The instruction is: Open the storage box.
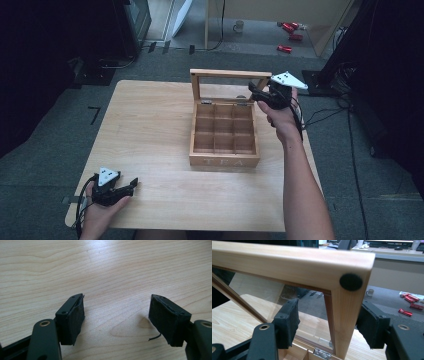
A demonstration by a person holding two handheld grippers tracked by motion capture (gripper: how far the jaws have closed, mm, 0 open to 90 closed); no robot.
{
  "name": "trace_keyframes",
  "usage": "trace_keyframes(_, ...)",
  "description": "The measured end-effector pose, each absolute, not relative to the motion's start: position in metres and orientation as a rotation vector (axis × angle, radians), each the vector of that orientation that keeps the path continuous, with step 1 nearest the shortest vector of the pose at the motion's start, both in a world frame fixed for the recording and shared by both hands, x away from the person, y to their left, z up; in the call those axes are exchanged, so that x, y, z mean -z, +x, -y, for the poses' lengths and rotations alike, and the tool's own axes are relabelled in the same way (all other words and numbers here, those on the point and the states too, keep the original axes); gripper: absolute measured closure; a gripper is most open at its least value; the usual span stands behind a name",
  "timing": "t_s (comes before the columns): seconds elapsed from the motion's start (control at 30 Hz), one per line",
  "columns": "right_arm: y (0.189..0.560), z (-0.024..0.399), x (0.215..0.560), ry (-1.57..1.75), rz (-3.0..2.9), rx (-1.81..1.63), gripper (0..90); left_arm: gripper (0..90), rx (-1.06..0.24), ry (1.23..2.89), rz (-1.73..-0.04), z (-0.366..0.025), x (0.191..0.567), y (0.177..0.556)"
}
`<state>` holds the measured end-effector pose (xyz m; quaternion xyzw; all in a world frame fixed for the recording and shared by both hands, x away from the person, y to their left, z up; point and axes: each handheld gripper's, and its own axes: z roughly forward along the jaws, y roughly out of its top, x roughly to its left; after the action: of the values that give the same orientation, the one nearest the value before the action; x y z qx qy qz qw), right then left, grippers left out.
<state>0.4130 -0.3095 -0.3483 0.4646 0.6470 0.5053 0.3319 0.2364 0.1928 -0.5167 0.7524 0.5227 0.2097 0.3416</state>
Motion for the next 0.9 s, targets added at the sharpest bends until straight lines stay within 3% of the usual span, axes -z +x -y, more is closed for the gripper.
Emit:
trace_keyframes(0.67, 0.439, 0.312, 0.362, 1.253, -1.666, -1.346, 40.9, 29.5, -0.55, 1.96, -1.359, -0.192, 0.517, 0.237)
trace_keyframes(0.9, 0.451, 0.316, 0.362, 1.258, -1.647, -1.34, 50.4, 29.5, -0.548, 1.96, -1.359, -0.193, 0.517, 0.237)
